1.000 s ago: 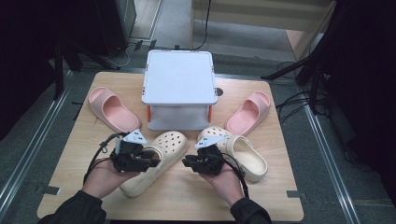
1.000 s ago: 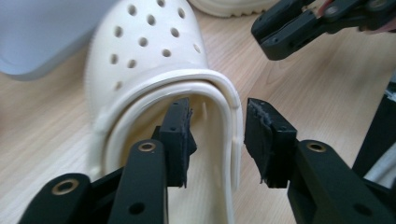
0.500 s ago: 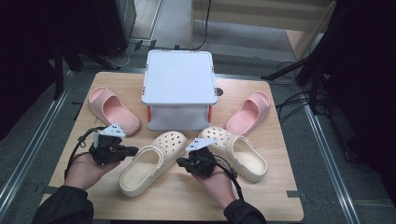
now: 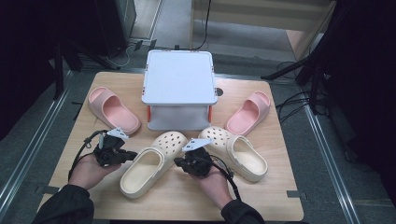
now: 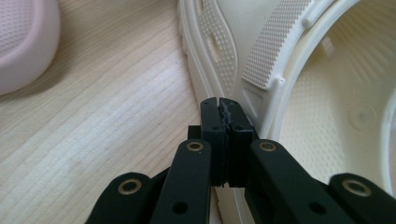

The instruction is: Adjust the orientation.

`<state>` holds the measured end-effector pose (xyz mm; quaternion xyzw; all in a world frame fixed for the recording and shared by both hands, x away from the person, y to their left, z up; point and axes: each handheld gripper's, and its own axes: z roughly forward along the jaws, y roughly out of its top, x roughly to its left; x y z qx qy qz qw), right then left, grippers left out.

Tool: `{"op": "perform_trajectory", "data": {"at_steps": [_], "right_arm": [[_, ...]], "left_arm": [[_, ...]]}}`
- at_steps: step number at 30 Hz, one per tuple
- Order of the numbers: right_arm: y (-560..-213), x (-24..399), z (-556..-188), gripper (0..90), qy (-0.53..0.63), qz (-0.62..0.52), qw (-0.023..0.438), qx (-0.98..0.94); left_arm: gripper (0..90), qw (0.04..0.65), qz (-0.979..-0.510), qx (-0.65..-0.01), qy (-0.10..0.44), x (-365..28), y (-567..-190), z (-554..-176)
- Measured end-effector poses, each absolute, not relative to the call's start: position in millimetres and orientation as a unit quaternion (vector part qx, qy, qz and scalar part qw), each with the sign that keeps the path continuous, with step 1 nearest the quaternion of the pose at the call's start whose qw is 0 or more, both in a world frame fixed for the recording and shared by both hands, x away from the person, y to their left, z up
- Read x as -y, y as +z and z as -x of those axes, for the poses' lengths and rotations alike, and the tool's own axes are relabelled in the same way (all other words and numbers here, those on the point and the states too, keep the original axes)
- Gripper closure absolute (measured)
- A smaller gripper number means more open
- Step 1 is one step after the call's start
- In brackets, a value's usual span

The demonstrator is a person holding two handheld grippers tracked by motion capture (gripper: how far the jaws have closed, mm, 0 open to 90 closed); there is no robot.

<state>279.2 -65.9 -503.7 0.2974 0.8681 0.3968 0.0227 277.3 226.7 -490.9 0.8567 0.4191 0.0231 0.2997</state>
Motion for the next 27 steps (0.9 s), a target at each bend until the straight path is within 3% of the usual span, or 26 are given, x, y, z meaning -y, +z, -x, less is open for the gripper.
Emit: {"op": "perform_trajectory", "data": {"at_steps": [27], "right_arm": [[-501,70,-306,90.0,0.396,-0.32,0.047,-0.859]], "left_arm": [[85.8,0.329,-0.844,-0.424,-0.007,-191,-493,-267]]}}
